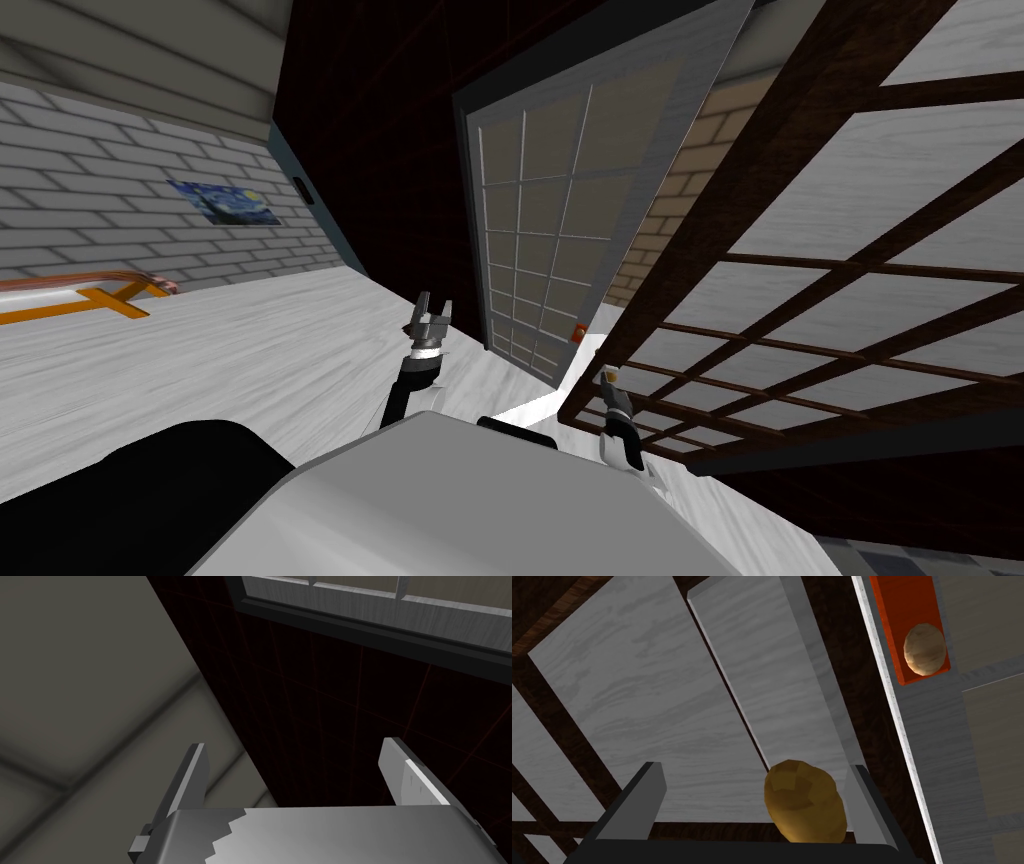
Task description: Pull the door open
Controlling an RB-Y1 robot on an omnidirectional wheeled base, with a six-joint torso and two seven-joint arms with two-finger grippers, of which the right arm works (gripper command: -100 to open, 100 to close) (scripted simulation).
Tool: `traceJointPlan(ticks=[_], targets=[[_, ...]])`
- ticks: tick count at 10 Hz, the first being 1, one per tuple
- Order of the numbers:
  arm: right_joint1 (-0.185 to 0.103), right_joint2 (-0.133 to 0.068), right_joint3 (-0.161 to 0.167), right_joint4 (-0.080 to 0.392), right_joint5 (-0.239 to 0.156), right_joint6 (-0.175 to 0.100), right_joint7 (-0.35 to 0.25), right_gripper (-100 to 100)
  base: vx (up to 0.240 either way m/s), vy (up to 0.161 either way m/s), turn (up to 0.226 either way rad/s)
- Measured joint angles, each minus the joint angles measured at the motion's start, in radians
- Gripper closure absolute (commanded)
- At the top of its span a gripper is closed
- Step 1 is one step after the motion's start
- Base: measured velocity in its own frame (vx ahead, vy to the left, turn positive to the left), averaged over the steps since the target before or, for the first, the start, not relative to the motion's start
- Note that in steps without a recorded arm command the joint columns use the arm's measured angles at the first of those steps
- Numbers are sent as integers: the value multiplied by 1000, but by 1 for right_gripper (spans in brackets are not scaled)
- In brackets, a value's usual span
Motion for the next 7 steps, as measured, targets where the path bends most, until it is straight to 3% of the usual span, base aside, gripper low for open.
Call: traceJointPlan(ticks=[2, 5, 6, 7], targets=[[-13, -12, 6, 32, -11, -15, -53, 100, -29, -19, 51], [-10, -11, 10, 31, -13, -18, -82, 100, 1, 2, -4], [2, -6, 12, 7, -12, -7, -85, 100, -12, 0, 40], [-8, -12, 11, 29, -17, -15, -99, 100, -24, -16, 22]])
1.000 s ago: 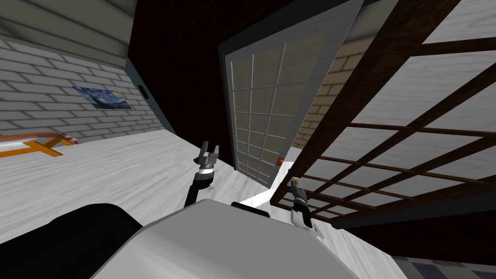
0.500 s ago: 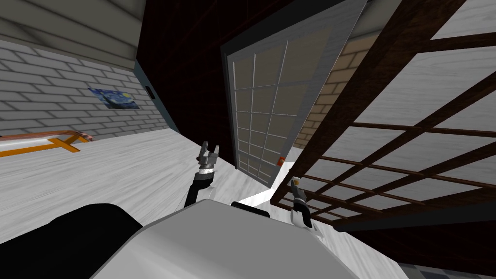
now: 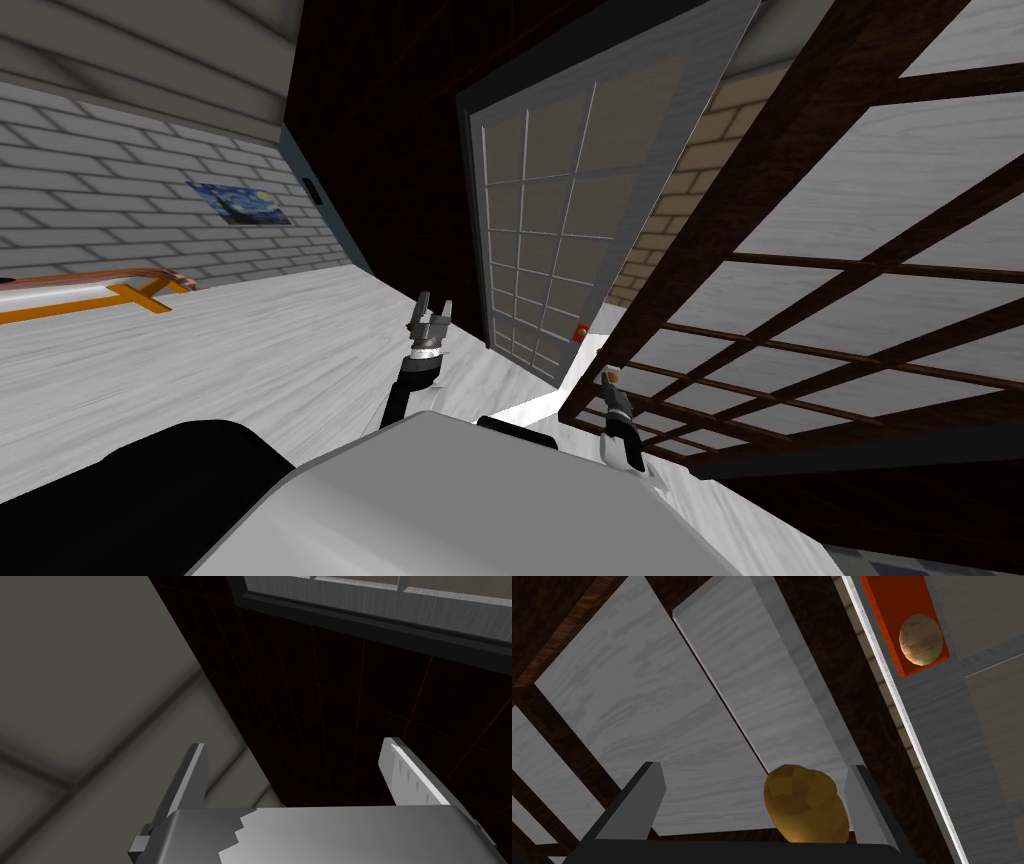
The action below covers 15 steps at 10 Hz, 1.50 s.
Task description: Pull the door open
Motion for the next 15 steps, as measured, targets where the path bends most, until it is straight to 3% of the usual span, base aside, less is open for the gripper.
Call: traceJointPlan(ticks=[2, 3, 5, 7, 9, 12, 13, 15], targets=[[14, 6, 9, -29, -4, 12, -37, 100, -33, -28, 75], [0, -1, 9, 2, -12, -2, -62, 100, -25, -18, 40], [29, 14, 21, -53, -14, 15, -105, 100, -28, -19, 65], [20, 8, 26, -32, -26, 4, -152, 100, -23, -20, 60], [34, 15, 35, -59, -32, 11, -196, 100, -25, -14, 27], [16, -3, 42, -21, -46, -3, -257, 100, -35, -15, 67], [34, 8, 49, -58, -47, 8, -278, 100, -24, -25, 59], [18, 1, 53, -21, -63, -17, -325, 100, -40, -25, 79]])
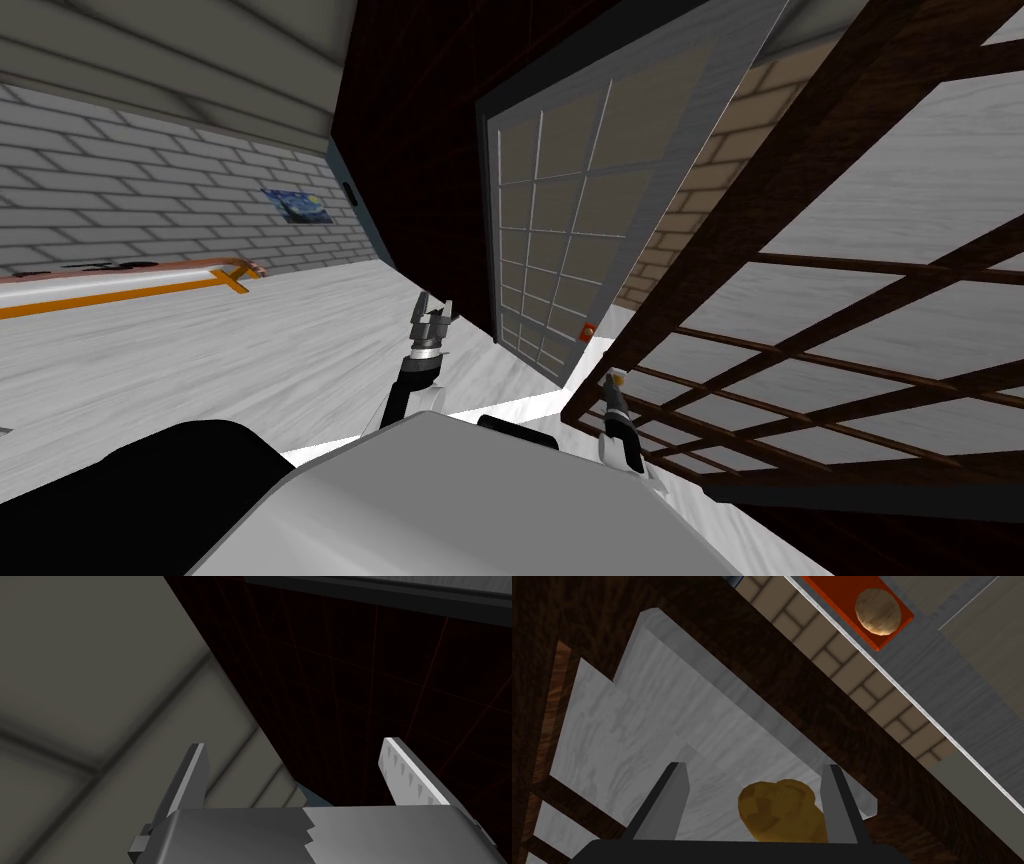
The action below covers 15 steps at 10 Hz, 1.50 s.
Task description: Pull the door open
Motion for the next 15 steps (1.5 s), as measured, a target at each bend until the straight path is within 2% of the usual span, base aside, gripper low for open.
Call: traceJointPlan(ticks=[1, 2, 4, 5, 6, 7, 8, 9, 10, 11, 12, 13, 14, 15], targets=[[1, 0, 5, -6, -3, 2, -24, 100, -45, -26, 85], [32, 10, 16, -61, -6, 19, -54, 100, -36, -17, 34], [34, 13, 21, -65, -9, 23, -82, 100, -10, 2, -11], [18, 9, 18, -45, -11, 22, -80, 100, 3, 0, 17], [23, 11, 19, -58, -11, 28, -80, 100, 6, 1, 18], [16, 6, 18, -39, -12, 19, -82, 100, 3, -4, -22], [-8, -1, 11, 7, -15, -3, -77, 100, -13, -10, 78], [27, 11, 21, -59, -16, 18, -98, 100, -27, -24, 34], [-2, 0, 17, 0, -23, -7, -110, 100, -35, -22, 98], [23, 2, 28, -38, -25, -1, -138, 100, -30, -21, 29], [12, 1, 28, -25, -30, -1, -155, 100, -10, -3, -5], [26, 7, 32, -54, -29, 9, -161, 100, -7, 5, 1], [7, 0, 30, -23, -31, 4, -162, 100, -30, -17, 84], [7, -3, 31, -20, -37, -2, -180, 100, -59, -41, 125]])
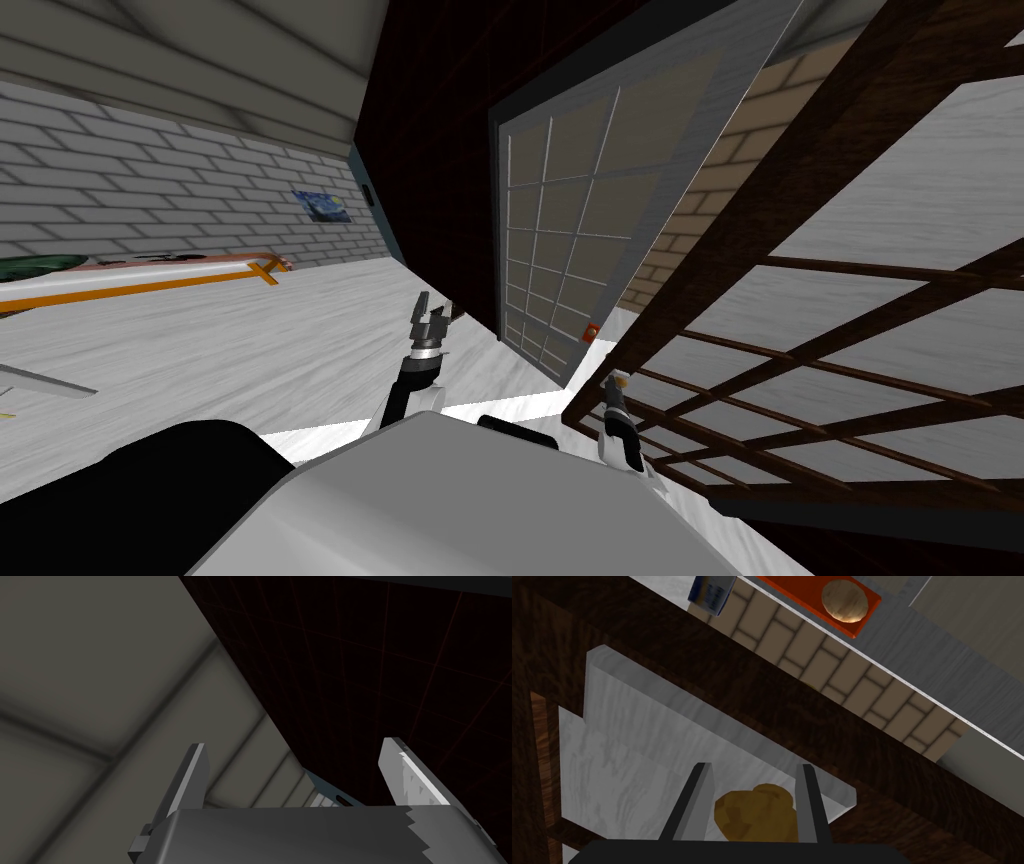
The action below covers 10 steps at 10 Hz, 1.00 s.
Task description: Pull the door open
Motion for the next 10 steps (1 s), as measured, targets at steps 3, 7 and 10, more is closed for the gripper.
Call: traceJointPlan(ticks=[3, 7, 10], targets=[[1, -2, 10, 6, -14, -18, -60, 100, -32, -8, 45], [23, -3, 31, -34, -32, -2, -147, 100, -28, -24, 46], [5, -18, 38, 7, -50, -29, -203, 100, -49, -24, 89]])
